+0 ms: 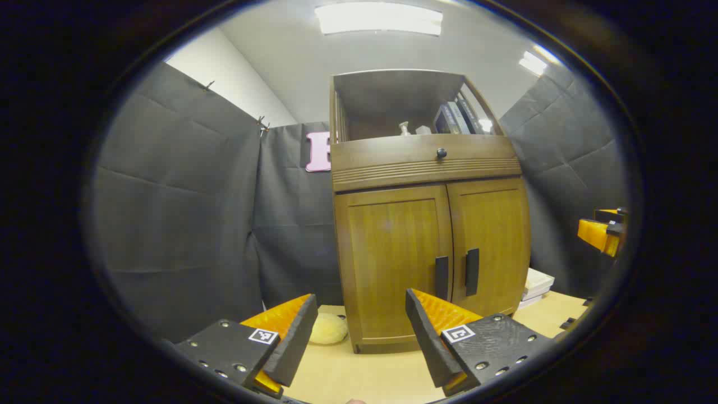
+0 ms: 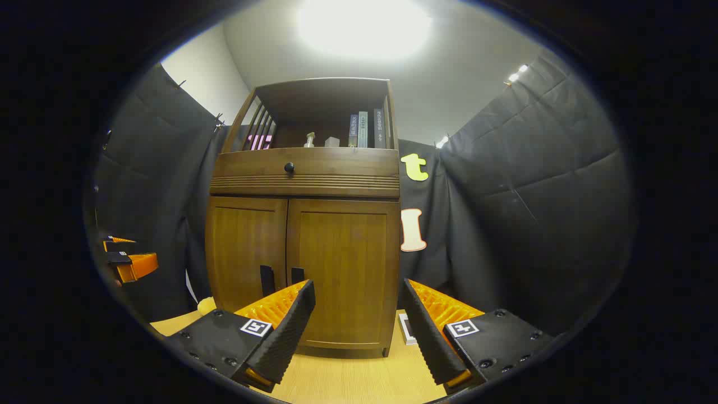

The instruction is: Open the right door of the double-door shoe cabinet with the right hand, and open the left door with the left hand.

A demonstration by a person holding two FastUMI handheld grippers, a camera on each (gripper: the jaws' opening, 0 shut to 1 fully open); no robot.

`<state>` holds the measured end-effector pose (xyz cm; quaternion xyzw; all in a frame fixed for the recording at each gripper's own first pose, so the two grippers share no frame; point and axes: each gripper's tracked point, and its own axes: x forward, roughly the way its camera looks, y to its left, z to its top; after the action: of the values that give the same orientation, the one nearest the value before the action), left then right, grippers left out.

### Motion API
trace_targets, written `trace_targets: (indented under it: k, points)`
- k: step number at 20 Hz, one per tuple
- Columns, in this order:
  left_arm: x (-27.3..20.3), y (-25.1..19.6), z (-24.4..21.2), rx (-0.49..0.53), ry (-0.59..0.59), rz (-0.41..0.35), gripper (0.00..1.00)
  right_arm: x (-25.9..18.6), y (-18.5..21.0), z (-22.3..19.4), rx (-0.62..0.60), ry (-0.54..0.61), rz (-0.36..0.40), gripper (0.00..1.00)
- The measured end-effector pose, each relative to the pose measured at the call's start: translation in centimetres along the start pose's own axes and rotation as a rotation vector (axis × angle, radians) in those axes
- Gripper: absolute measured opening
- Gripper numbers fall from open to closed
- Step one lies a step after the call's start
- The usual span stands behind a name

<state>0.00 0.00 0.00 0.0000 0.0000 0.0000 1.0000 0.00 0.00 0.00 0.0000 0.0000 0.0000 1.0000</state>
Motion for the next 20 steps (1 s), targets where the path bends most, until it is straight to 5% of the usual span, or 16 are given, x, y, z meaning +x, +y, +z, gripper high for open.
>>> trace_targets:
  k: [20]
  points:
    - [-0.7,0.5,0.0,0.011,-0.016,0.021,0.9,2.0,1.9,-0.5,0.03,0.021,0.057,0.98]
